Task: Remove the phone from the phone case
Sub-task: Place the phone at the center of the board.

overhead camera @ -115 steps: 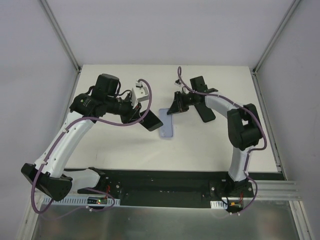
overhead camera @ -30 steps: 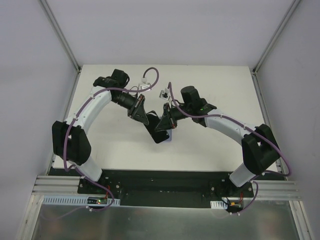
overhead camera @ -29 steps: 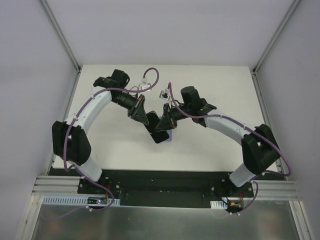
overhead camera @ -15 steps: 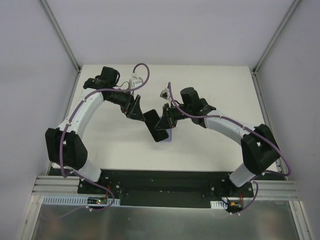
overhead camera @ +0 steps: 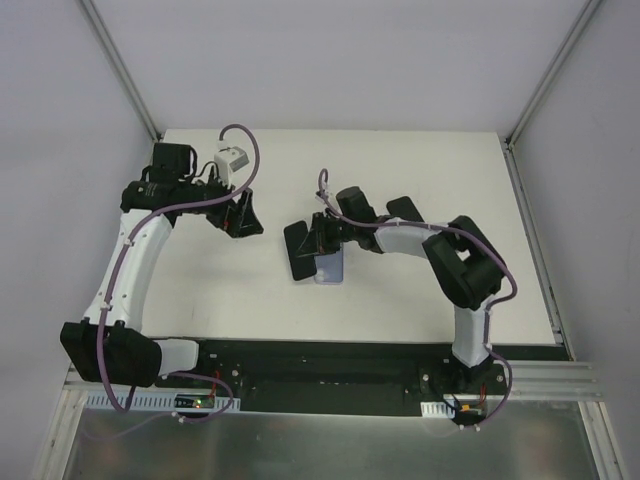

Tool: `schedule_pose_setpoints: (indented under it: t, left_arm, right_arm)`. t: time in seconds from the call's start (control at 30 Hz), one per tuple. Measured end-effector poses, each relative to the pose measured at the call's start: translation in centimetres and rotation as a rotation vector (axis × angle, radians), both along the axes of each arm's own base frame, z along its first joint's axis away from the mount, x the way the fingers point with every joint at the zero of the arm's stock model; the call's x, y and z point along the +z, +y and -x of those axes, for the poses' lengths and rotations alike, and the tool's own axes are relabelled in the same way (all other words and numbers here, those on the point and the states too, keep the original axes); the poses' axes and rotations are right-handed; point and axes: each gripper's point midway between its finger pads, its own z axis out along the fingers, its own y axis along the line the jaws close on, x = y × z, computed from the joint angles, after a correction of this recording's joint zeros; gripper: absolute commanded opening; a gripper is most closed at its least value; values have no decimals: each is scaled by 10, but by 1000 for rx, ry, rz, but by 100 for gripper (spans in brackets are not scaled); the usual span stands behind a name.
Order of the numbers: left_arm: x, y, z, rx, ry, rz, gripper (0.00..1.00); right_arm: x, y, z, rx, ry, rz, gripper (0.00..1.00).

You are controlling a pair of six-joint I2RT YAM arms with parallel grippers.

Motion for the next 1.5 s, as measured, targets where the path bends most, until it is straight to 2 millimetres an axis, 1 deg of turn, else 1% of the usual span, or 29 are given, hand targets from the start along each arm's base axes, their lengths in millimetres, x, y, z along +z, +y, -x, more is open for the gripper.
schedule_pose_setpoints:
  t: [0.07, 0.13, 0.23, 0.27, 0.37, 0.43, 0.5, 0.77, 0.97, 1.23, 1.5]
  left_arm:
    - [2, 2, 2, 14, -10, -4, 92]
    - [2, 4, 2, 28, -15, -13, 92]
    - [-2, 5, 3, 40, -5, -19, 92]
    - [-4, 6, 3, 43, 0, -21, 92]
    - [-7, 7, 4, 54, 10, -28, 92]
    - [-7, 7, 4, 56, 11, -29, 92]
    - [-6, 7, 4, 56, 7, -28, 92]
    - [-4, 8, 7, 56, -2, -27, 92]
    - [-1, 8, 10, 57, -17, -25, 92]
    - [0, 8, 11, 56, -25, -24, 92]
    - [1, 8, 11, 56, -29, -23, 92]
  right_arm:
    - [-15, 7, -3, -35, 54, 16, 0]
    - [-26, 12, -6, -65, 94, 26, 0]
    - [-35, 17, -11, -98, 127, 32, 0]
    - [-37, 18, -12, -109, 134, 31, 2]
    - [-37, 20, -15, -134, 147, 28, 9]
    - [-35, 22, -18, -146, 153, 23, 15]
    - [-36, 24, -20, -157, 157, 20, 20]
    - [-49, 30, -19, -168, 189, 40, 30]
    - [-50, 34, -18, -164, 188, 49, 41]
    - [-47, 38, -18, -147, 155, 69, 49]
    - [-46, 40, -14, -123, 93, 119, 53]
